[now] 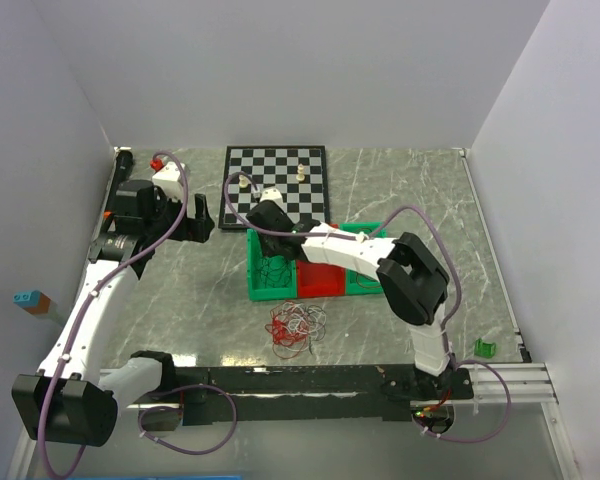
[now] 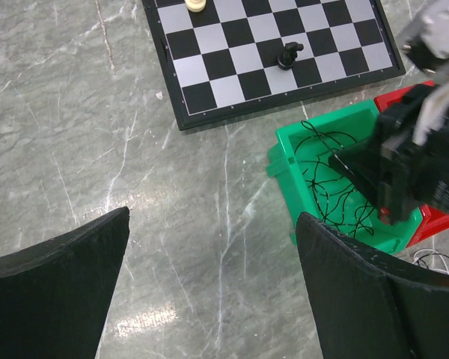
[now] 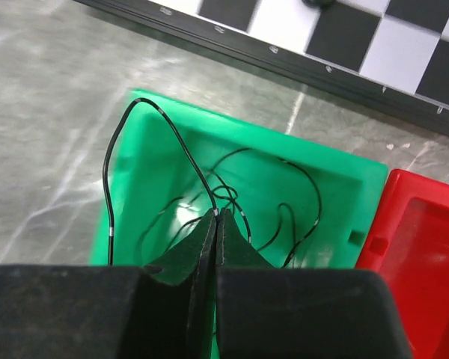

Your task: Untangle the cables

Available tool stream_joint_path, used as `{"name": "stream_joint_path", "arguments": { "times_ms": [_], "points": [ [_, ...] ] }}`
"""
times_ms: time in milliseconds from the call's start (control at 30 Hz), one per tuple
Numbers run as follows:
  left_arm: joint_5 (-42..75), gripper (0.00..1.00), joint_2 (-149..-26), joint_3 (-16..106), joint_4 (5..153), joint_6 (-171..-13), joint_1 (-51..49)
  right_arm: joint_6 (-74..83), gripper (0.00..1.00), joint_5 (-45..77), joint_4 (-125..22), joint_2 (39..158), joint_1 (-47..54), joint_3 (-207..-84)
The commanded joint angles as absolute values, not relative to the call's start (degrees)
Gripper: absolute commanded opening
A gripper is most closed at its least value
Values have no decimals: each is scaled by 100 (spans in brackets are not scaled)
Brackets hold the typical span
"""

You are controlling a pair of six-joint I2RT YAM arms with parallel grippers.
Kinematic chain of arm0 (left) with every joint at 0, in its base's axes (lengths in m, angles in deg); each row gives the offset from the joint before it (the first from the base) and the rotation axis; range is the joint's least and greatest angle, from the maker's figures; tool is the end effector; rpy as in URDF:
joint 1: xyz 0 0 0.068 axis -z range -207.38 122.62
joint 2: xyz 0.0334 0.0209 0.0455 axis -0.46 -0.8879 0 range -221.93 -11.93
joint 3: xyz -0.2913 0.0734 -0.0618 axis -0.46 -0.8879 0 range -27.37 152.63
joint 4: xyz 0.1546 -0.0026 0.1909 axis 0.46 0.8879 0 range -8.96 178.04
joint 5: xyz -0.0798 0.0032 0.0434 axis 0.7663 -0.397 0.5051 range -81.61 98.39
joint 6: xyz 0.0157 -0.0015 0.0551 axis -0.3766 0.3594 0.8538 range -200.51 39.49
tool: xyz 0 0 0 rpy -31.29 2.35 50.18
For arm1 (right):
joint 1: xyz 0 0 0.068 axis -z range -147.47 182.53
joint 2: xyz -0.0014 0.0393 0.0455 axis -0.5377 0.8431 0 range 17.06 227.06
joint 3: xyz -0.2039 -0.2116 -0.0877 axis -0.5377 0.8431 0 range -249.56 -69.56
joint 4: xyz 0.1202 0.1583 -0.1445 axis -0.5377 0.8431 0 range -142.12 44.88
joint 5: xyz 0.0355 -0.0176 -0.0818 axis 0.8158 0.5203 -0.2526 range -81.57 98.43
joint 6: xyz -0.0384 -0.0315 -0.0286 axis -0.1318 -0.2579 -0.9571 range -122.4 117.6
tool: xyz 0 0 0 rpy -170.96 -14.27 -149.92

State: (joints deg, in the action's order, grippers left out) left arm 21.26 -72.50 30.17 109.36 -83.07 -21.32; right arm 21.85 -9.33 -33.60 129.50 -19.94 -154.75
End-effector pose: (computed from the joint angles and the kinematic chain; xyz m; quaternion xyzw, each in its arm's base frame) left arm 0.1990 -0.0302 0.3626 0.0814 0.8643 -0.1341 0.4779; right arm 0.2795 0.3437 0.2579 -0.1668 0.9019 0.1186 0.3803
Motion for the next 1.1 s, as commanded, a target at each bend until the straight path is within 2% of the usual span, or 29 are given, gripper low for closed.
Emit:
{"name": "stream_joint_path", "arguments": {
  "times_ms": [0, 100, 167, 233, 300, 433, 600, 733, 1067],
  "points": [
    [2272, 97, -7108, 3108, 10803, -8261, -2158, 2511, 0, -591, -3077, 13184, -1748, -15763],
    [2272, 97, -7125, 3125, 10794, -8253, -2158, 2529, 0, -485, -2866, 13193, -1748, -15877],
    [2281, 97, -7152, 3186, 10802, -8244, -2158, 2555, 12, -397, -2804, 13044, -1748, -15851],
    [2298, 97, -7169, 3239, 10838, -8226, -2158, 2538, 33, -265, -2865, 12781, -1748, -15694],
    [2281, 97, -7178, 3275, 10855, -8200, -2158, 2582, 47, -116, -2892, 12474, -1748, -15553],
    [2237, 97, -7178, 3310, 10829, -8156, -2158, 2652, 62, 113, -2831, 11990, -1757, -15306],
    [2246, 97, -7187, 3328, 10838, -8121, -2158, 2591, 67, 227, -2620, 11524, -1766, -15331],
    [2210, 96, -7213, 3380, 10855, -8121, -2158, 2441, 67, 157, -2505, 11286, -1731, -15534],
    [2166, 97, -7231, 3380, 10829, -8121, -2158, 2318, 65, 807, -3058, 11786, -1836, -15622]
  ]
}}
